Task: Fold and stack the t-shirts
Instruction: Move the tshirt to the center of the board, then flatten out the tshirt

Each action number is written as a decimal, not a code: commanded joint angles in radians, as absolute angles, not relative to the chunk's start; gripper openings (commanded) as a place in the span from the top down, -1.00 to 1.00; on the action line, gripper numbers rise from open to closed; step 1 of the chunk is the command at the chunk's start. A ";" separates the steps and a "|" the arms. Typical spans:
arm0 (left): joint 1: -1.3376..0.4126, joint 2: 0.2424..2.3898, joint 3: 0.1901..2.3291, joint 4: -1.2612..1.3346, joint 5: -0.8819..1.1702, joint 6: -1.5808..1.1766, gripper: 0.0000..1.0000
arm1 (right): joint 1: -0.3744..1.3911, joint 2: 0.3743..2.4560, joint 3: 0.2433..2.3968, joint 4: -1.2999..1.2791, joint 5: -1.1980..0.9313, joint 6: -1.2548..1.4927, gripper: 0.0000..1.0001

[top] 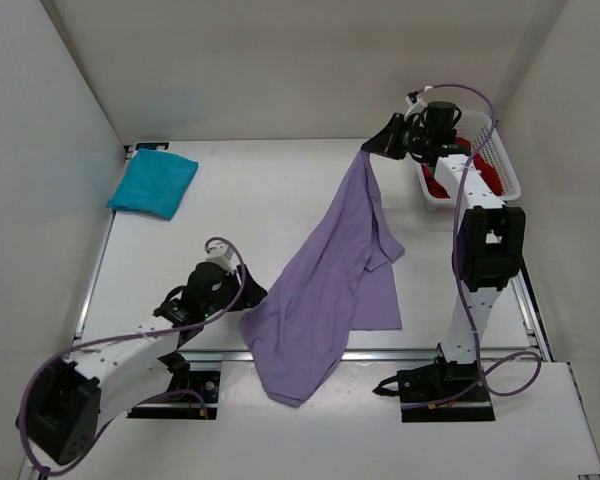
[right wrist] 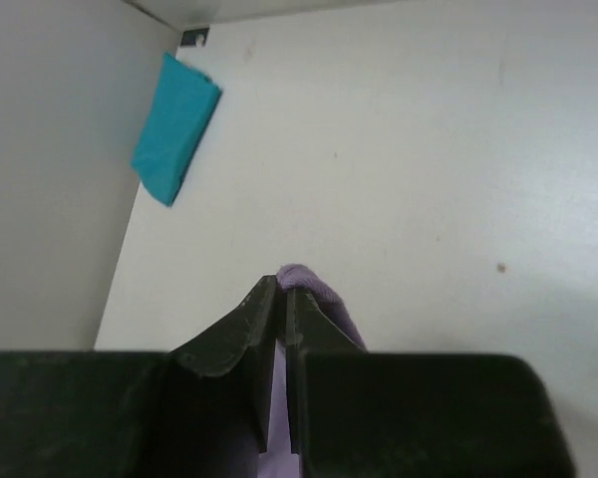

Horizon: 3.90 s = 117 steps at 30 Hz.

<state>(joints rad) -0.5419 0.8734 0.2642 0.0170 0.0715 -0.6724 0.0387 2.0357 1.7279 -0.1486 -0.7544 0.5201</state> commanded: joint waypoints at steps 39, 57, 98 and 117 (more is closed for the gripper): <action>-0.052 0.894 1.146 -0.396 0.474 -0.574 1.00 | 0.101 1.154 1.817 -0.437 -0.512 0.382 1.00; -0.049 1.317 1.037 -0.302 0.425 -0.489 1.00 | -0.017 1.599 1.537 -0.127 -0.712 0.451 1.00; -0.255 0.400 0.368 -0.842 0.014 -0.971 -0.09 | 0.376 1.152 0.689 -0.043 -0.339 0.474 0.17; -0.546 0.508 0.244 -0.812 0.003 -1.351 -0.15 | 0.414 1.088 0.589 0.063 -0.445 0.477 0.12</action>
